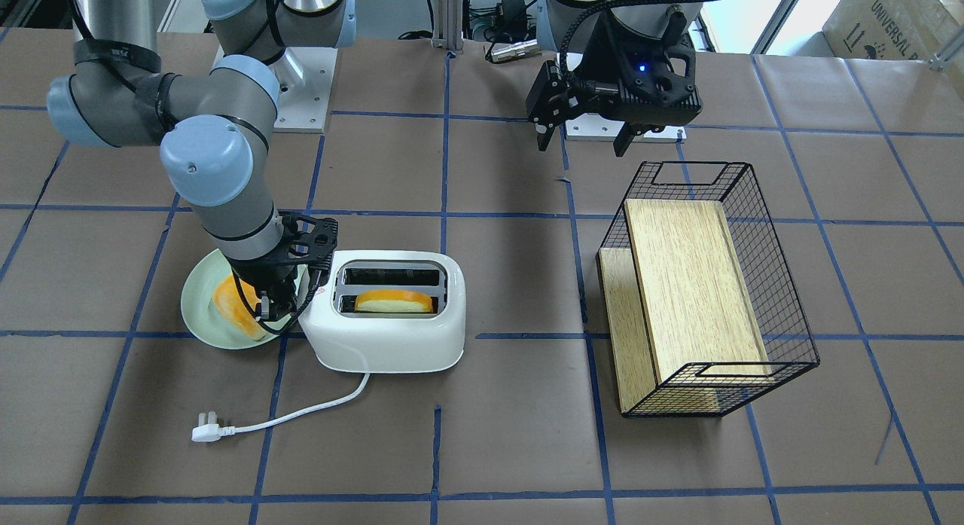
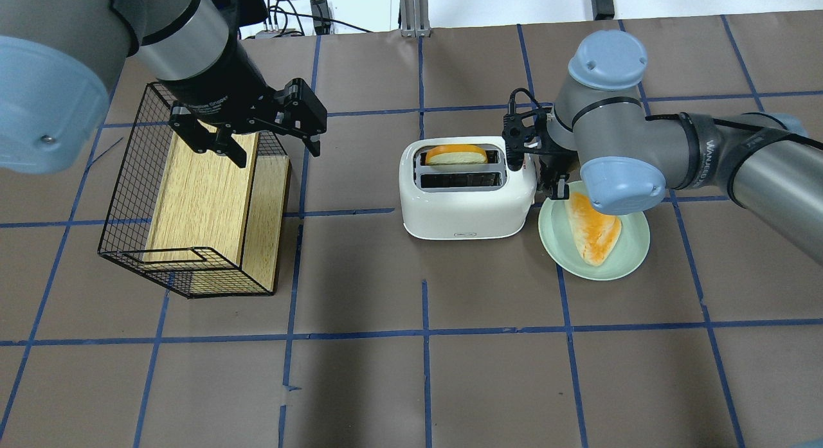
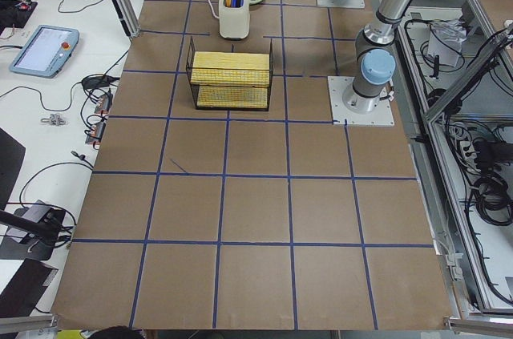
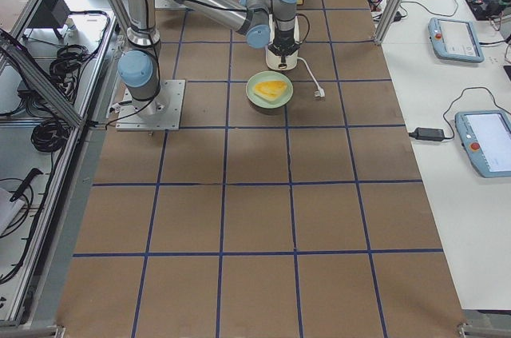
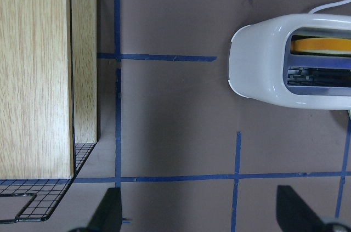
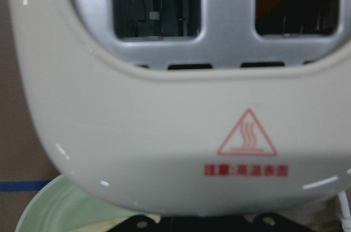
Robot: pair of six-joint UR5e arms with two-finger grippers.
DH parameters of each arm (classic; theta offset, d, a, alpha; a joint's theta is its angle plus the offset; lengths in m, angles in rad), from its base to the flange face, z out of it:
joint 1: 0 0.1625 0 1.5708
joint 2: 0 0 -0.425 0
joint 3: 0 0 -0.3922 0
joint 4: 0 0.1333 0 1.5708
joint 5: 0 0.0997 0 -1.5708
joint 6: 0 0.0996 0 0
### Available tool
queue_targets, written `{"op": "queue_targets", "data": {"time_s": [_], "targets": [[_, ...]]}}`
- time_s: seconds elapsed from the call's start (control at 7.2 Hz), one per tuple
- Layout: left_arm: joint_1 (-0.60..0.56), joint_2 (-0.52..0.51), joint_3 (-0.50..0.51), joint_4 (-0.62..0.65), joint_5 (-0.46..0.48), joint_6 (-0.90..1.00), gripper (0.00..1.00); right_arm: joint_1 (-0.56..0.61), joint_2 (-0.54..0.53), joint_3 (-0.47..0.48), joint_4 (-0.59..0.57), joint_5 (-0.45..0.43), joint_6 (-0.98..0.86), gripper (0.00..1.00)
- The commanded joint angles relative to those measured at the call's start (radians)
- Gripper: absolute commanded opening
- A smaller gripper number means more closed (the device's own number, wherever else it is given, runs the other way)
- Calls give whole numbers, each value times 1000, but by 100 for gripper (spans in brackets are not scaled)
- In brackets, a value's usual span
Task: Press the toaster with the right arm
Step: 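Raise the right gripper up and away from the toaster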
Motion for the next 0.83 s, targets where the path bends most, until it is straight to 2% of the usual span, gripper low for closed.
{"op": "queue_targets", "data": {"time_s": [0.0, 0.14, 0.28, 0.42, 0.69], "targets": [[0, 0, 0, 0, 0, 0, 100, -1, -2, -9, 2, -2, 3, 13], [0, 0, 0, 0, 0, 0, 100, -1, -16, -15, 3, -5, 33, 13], [0, 0, 0, 0, 0, 0, 100, -1, -33, -59, 28, -6, 64, 13], [0, 0, 0, 0, 0, 0, 100, -1, -42, -122, 137, -6, 99, 13], [0, 0, 0, 0, 0, 0, 100, -1, -45, -213, 241, 29, 205, 13]]}}
